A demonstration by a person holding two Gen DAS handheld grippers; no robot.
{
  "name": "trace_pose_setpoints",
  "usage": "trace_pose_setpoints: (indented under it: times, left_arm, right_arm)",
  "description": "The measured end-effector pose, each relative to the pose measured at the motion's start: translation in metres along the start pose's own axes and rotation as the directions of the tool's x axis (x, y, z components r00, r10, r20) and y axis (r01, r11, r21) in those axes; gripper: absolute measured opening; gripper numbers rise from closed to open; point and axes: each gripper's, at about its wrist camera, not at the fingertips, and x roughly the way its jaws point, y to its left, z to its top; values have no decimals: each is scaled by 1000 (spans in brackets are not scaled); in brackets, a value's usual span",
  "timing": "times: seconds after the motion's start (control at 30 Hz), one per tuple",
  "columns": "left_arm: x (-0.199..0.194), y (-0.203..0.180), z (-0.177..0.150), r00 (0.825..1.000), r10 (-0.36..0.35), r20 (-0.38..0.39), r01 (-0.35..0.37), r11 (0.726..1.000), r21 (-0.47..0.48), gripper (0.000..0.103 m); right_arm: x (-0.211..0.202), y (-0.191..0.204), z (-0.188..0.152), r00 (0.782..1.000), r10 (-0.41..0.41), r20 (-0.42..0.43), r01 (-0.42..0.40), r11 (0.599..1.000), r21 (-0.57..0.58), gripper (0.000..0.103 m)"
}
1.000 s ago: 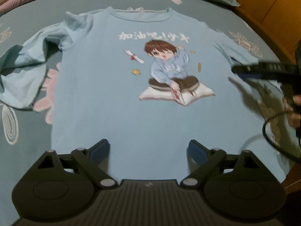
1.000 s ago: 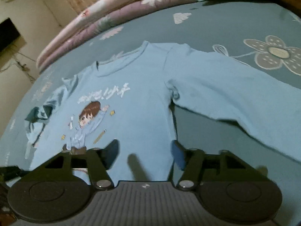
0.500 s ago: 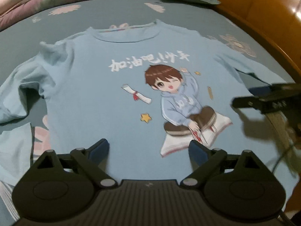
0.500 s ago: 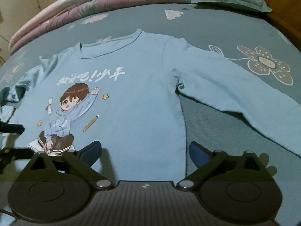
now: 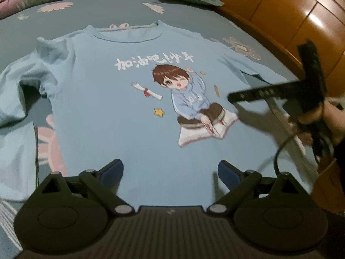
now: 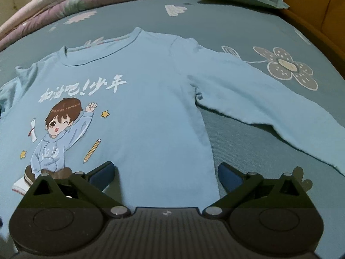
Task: Fold clothes
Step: 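Move the open left gripper to the bunched sleeve beside the shirt body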
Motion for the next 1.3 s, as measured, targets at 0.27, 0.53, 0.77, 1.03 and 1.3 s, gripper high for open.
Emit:
trace_pose_setpoints:
  times: [0.27, 0.53, 0.77, 1.03, 1.3]
  left_arm:
    - [-18, 12, 10, 996, -57, 69, 55, 998, 29, 95]
    - [0, 14, -3, 993, -78, 94, 80, 997, -18, 100]
    - [-1, 11, -8, 991, -51, 121, 56, 998, -40, 102]
    - [-48, 21, -8, 955, 251, 161, -214, 952, -217, 102]
    - [-94, 88, -25, 756, 653, 48, -560, 682, -469, 102]
  right_arm:
    - [5, 4, 7, 999, -22, -47, 23, 1000, 4, 103]
    - [-1, 2, 6, 999, 0, -41, 0, 1000, -11, 103]
    - [-11, -1, 4, 999, 49, -20, -49, 998, -36, 103]
    - [-23, -4, 3, 994, 107, 5, -106, 992, -65, 103]
    - [-41, 0, 26, 961, 254, 112, -242, 964, -106, 103]
